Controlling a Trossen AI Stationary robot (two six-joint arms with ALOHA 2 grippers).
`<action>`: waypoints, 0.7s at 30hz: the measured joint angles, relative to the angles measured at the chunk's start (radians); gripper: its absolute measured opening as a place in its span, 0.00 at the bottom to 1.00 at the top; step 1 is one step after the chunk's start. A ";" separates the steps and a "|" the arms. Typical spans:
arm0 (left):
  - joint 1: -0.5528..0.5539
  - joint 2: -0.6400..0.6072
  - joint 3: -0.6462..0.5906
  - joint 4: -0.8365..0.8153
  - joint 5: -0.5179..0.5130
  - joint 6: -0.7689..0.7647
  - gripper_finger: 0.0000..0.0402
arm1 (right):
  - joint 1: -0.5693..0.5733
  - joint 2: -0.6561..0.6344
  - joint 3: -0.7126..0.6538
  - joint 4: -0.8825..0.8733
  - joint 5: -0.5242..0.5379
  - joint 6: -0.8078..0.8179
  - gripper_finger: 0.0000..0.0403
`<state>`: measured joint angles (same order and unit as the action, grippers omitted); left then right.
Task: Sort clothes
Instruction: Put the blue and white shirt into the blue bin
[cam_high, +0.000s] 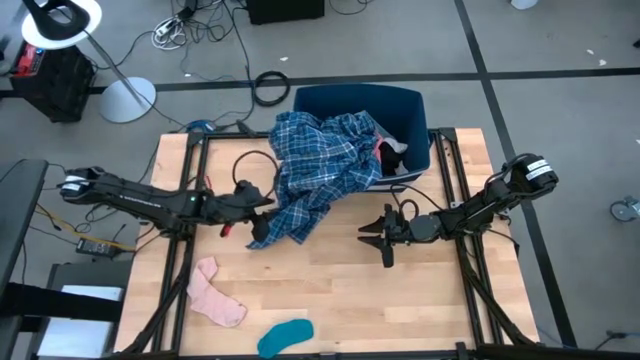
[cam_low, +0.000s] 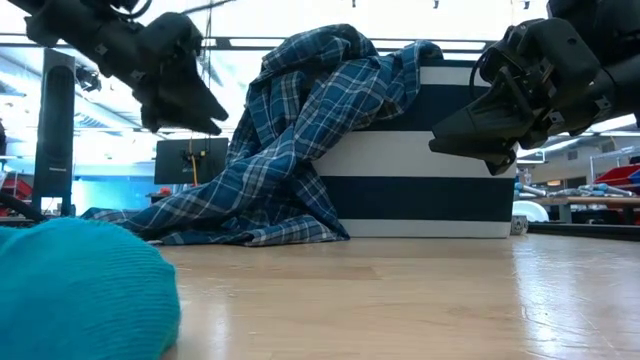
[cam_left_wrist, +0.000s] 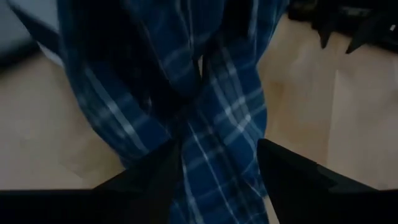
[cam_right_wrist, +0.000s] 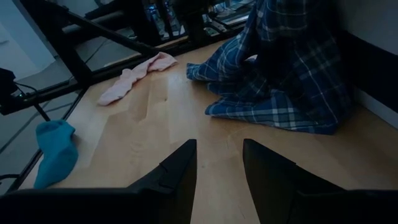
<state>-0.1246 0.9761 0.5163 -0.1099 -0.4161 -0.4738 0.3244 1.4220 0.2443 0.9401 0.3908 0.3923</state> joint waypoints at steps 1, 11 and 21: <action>0.000 0.015 0.000 0.000 0.013 -0.025 0.56 | 0.000 0.000 0.000 0.000 0.000 0.000 0.33; -0.007 0.273 0.001 0.169 0.025 -0.061 0.56 | 0.000 0.000 0.000 0.001 0.000 0.000 0.33; 0.001 0.524 0.001 0.278 -0.092 -0.109 0.56 | -0.002 0.000 0.000 0.001 0.000 0.001 0.33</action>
<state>-0.1237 1.4998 0.5171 0.1683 -0.5082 -0.5831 0.3225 1.4220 0.2443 0.9413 0.3910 0.3931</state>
